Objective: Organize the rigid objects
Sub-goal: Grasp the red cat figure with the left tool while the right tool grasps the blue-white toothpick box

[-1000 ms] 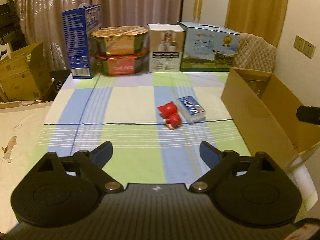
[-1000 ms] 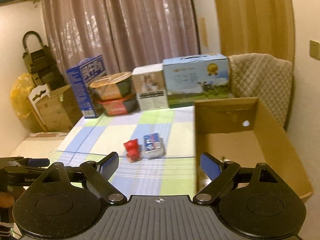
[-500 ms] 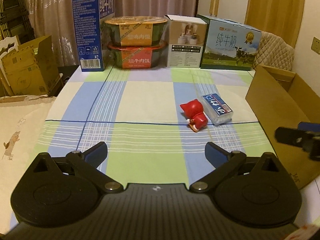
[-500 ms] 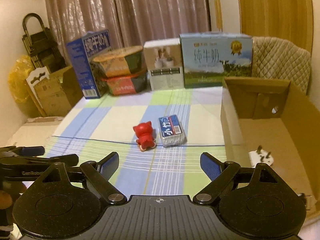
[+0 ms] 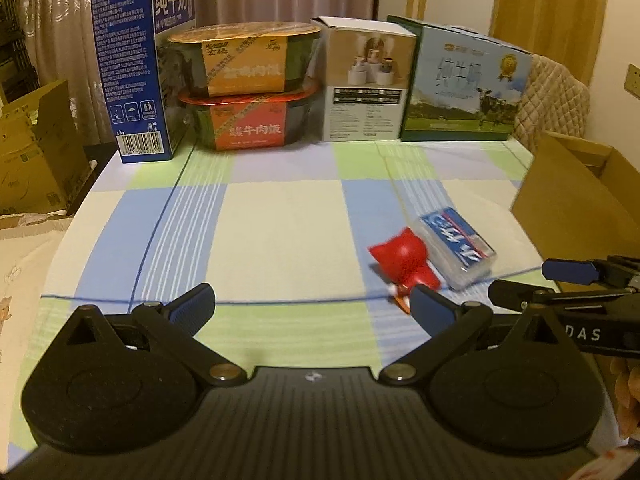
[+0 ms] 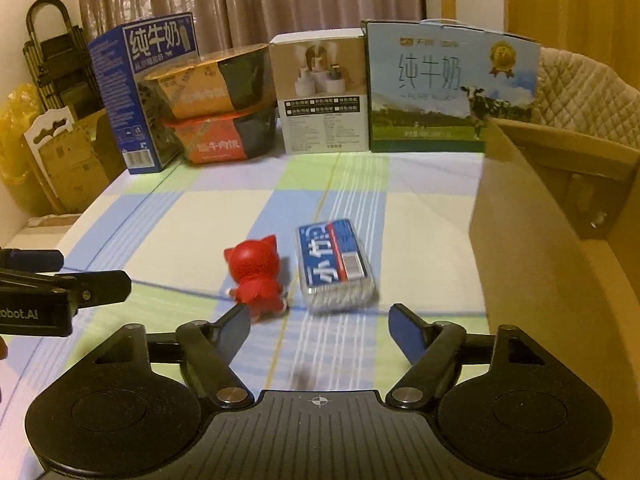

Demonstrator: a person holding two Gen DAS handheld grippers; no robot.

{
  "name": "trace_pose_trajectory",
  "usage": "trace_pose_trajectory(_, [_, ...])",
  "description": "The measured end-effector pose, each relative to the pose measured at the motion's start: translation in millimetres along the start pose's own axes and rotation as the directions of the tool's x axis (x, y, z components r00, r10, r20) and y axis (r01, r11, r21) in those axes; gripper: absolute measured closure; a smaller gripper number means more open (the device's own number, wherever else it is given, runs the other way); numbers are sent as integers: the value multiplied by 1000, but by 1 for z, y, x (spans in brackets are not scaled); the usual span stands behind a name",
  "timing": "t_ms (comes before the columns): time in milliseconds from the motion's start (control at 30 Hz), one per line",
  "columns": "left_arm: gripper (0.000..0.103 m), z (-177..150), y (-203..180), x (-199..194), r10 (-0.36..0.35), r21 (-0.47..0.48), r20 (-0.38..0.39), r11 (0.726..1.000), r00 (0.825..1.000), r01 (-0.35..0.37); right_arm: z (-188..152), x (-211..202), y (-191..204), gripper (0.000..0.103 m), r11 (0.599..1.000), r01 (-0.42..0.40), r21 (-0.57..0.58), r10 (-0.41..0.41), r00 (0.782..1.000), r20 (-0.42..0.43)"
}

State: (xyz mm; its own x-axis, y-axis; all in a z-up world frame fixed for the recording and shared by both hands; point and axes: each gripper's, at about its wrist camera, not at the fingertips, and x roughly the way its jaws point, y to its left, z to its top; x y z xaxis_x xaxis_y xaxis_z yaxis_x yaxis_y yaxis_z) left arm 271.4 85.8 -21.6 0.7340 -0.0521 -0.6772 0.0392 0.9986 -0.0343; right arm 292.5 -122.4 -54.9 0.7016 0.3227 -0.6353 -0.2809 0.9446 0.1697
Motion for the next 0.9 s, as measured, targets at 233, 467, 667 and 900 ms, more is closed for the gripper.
trace_pose_trajectory(233, [1,3,11,27,-2,-22,-24,1000,1000,2,9,44,-5,35,999,30,-27,-31,999,-13])
trace_pose_trajectory(467, [1,0,12,38,-41,-35,-45,999,998,40,10,75,-6,44,996,39,-83,-43,998,-37])
trace_pose_trajectory(667, [1,-1,13,39,-32,-20,-49,999,998,31,5,70,-1,48,993,0,-122,-8,998,-62])
trace_pose_trajectory(900, [1,-5,16,39,-25,-6,-49,1000,999,24,-6,50,9,49,982,-140,-128,126,986,-110])
